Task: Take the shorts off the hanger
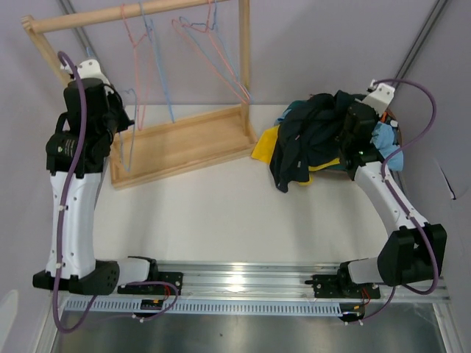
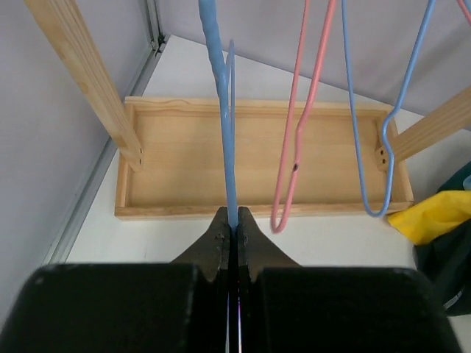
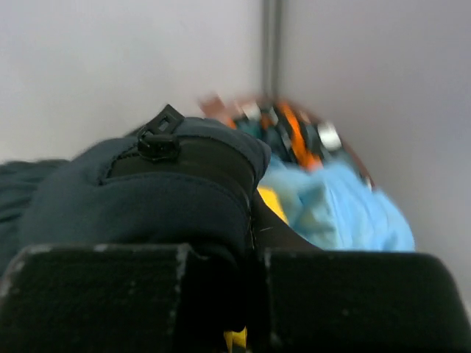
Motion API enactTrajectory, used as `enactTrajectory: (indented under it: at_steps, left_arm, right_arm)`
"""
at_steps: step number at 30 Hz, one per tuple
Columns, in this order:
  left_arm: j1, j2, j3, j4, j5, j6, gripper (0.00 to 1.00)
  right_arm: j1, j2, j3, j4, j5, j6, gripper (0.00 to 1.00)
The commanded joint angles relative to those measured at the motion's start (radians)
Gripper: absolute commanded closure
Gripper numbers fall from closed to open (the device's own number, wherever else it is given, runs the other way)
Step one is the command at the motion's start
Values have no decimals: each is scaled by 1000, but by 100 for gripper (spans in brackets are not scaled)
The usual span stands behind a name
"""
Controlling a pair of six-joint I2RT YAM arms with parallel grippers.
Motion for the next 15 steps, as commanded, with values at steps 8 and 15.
enactTrajectory:
  at_steps: [8, 15]
  left_arm:
    - [10, 160, 316, 1, -98, 48, 100]
    - [10, 290, 514, -33, -117, 73, 100]
  right_arm:
    - [-179, -53, -182, -213, -86, 345, 1]
    - [-129, -179, -386, -178, -232, 433, 0]
